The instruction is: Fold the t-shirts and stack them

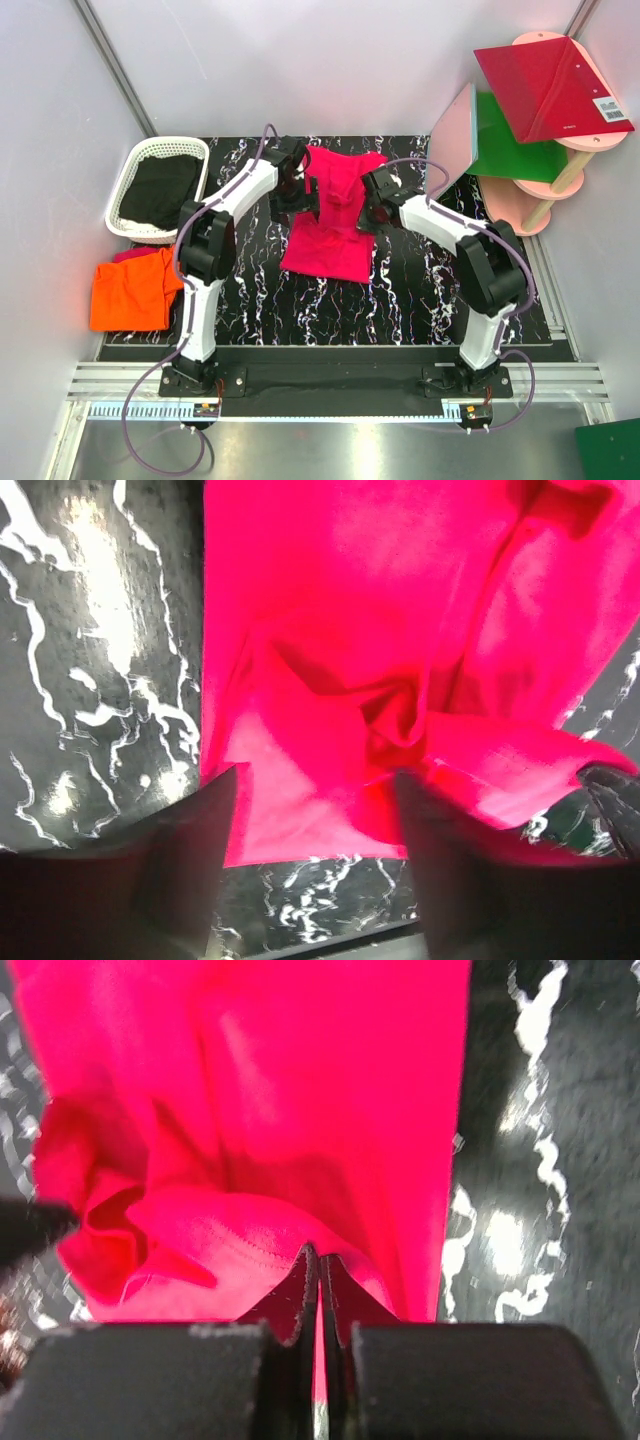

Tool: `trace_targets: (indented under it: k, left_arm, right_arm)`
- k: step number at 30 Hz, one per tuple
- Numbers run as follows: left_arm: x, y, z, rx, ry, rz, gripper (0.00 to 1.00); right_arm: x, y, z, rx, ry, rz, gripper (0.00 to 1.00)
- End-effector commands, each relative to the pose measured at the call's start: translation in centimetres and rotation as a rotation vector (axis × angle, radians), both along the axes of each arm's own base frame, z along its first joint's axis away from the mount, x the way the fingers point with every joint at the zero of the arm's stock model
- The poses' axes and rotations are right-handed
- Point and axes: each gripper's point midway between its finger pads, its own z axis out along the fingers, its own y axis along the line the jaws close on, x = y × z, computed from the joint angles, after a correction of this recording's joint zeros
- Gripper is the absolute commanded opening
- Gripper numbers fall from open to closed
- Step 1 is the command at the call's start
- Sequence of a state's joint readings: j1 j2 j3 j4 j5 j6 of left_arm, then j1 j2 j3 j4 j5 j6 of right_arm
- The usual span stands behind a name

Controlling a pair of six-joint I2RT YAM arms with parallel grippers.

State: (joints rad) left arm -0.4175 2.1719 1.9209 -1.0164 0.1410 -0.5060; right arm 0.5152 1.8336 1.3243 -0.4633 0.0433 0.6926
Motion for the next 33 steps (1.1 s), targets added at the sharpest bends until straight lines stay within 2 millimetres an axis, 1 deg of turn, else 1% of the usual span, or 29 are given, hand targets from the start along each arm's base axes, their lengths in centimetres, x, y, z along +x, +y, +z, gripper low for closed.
trace_targets:
  k: [1, 2, 4, 5, 6, 7, 8, 9, 10, 12, 13, 14, 15, 16, 17, 18, 19, 20, 21, 23, 24, 25, 26, 27, 28, 29, 30, 32, 33]
  left_arm:
    - [0.8, 0.6, 1.2, -0.008, -0.023, 0.012, 0.99]
    - [0.8, 1.0, 2.0, -0.005, -0.042, 0.015, 0.99]
    - [0.1, 1.8, 2.2, 0.008, -0.041, 0.018, 0.99]
    - [-0.2, 2.1, 3.4, 0.007, -0.065, 0.016, 0.99]
    - [-0.9, 2.6, 3.1, 0.025, -0.055, 0.017, 0.99]
    - [-1.2, 3.0, 4.5, 0.022, -0.086, 0.018, 0.99]
    - [-1.6, 3.3, 4.7, 0.031, -0.095, 0.014, 0.99]
    - [-2.0, 3.5, 5.0, 0.030, -0.103, 0.012, 0.99]
    - [-2.8, 3.9, 5.4, 0.025, -0.118, 0.009, 0.99]
    - [-3.7, 4.0, 5.7, 0.012, -0.123, 0.001, 0.99]
    - [-4.5, 4.2, 5.7, 0.006, -0.126, 0.000, 0.99]
    - [-4.8, 4.3, 5.5, 0.002, -0.126, 0.002, 0.99]
    - [-5.6, 4.7, 4.7, 0.014, -0.105, 0.005, 0.92]
    - [-5.6, 4.7, 4.9, 0.006, -0.119, 0.010, 0.80]
    - [-5.8, 4.8, 4.7, 0.007, -0.115, 0.013, 0.62]
    - [-6.0, 4.8, 4.4, 0.008, -0.106, 0.016, 0.10]
    - [-6.0, 4.8, 4.3, 0.006, -0.103, 0.024, 0.00]
    - [-6.0, 4.6, 4.3, -0.002, -0.099, 0.021, 0.00]
    - [-5.7, 4.3, 4.6, -0.013, -0.108, 0.018, 0.00]
    - [-4.8, 3.5, 4.9, -0.044, -0.119, 0.017, 0.00]
    - [-3.3, 2.6, 5.7, -0.071, -0.153, 0.014, 0.05]
    - [-2.5, 1.7, 6.1, -0.111, -0.161, 0.003, 0.22]
    - [-0.9, 0.6, 7.8, -0.156, -0.214, -0.010, 0.40]
    - [0.4, -0.4, 6.9, -0.174, -0.203, -0.016, 0.58]
    - [1.1, -1.4, 7.2, -0.218, -0.196, -0.022, 0.90]
    - [2.8, -2.5, 8.9, -0.258, -0.237, -0.026, 0.99]
    - [3.8, -3.3, 7.5, -0.271, -0.213, -0.024, 0.99]
    - [5.5, -5.2, 8.9, -0.358, -0.232, -0.025, 0.99]
    - [6.5, -5.9, 7.6, -0.384, -0.212, -0.004, 0.99]
  right_arm:
    - [3.6, -0.5, 1.0, -0.037, -0.067, -0.050, 0.09]
    - [3.9, -0.7, 0.1, -0.060, -0.054, -0.049, 0.29]
    - [4.9, -0.5, 0.7, -0.068, -0.076, -0.051, 0.42]
    - [5.1, -0.5, 1.4, -0.068, -0.094, -0.045, 0.50]
    - [5.2, -0.6, 1.8, -0.069, -0.112, -0.048, 0.55]
    - [5.3, -0.8, 3.6, -0.061, -0.158, -0.057, 0.63]
    - [5.6, -0.9, 4.8, -0.051, -0.204, -0.062, 0.77]
    - [5.1, -1.3, 5.0, -0.054, -0.216, -0.062, 0.84]
    - [5.1, -1.9, 7.4, -0.040, -0.272, -0.077, 0.90]
    - [4.4, -2.3, 8.6, -0.038, -0.304, -0.069, 0.95]
    - [4.0, -2.4, 9.7, -0.026, -0.328, -0.065, 0.94]
    - [3.8, -2.5, 9.8, -0.021, -0.333, -0.065, 0.92]
    - [3.5, -2.6, 9.5, -0.021, -0.326, -0.064, 0.86]
    - [3.2, -2.3, 9.1, -0.008, -0.314, -0.050, 0.79]
    - [3.2, -2.1, 8.6, -0.002, -0.307, -0.041, 0.68]
    - [3.0, -1.4, 7.3, 0.016, -0.266, -0.012, 0.52]
    - [2.9, -0.7, 6.6, 0.029, -0.242, 0.011, 0.45]
    - [2.8, -0.1, 6.1, 0.046, -0.220, 0.036, 0.35]
    - [2.9, 1.1, 4.9, 0.075, -0.179, 0.068, 0.00]
    - [3.0, 2.2, 4.6, 0.116, -0.139, 0.092, 0.00]
    - [2.8, 2.6, 3.9, 0.121, -0.113, 0.101, 0.00]
    - [2.8, 2.7, 4.0, 0.129, -0.105, 0.097, 0.00]
    - [2.8, 2.7, 4.0, 0.132, -0.103, 0.097, 0.00]
    - [2.7, 2.6, 4.3, 0.130, -0.106, 0.095, 0.00]
    - [2.6, 2.5, 4.5, 0.127, -0.111, 0.101, 0.00]
    - [2.5, 2.3, 4.6, 0.122, -0.112, 0.099, 0.00]
    - [2.3, 2.1, 5.3, 0.120, -0.127, 0.103, 0.00]
    - [1.8, 1.5, 5.4, 0.099, -0.126, 0.107, 0.00]
    - [1.6, 1.3, 5.9, 0.093, -0.138, 0.111, 0.00]
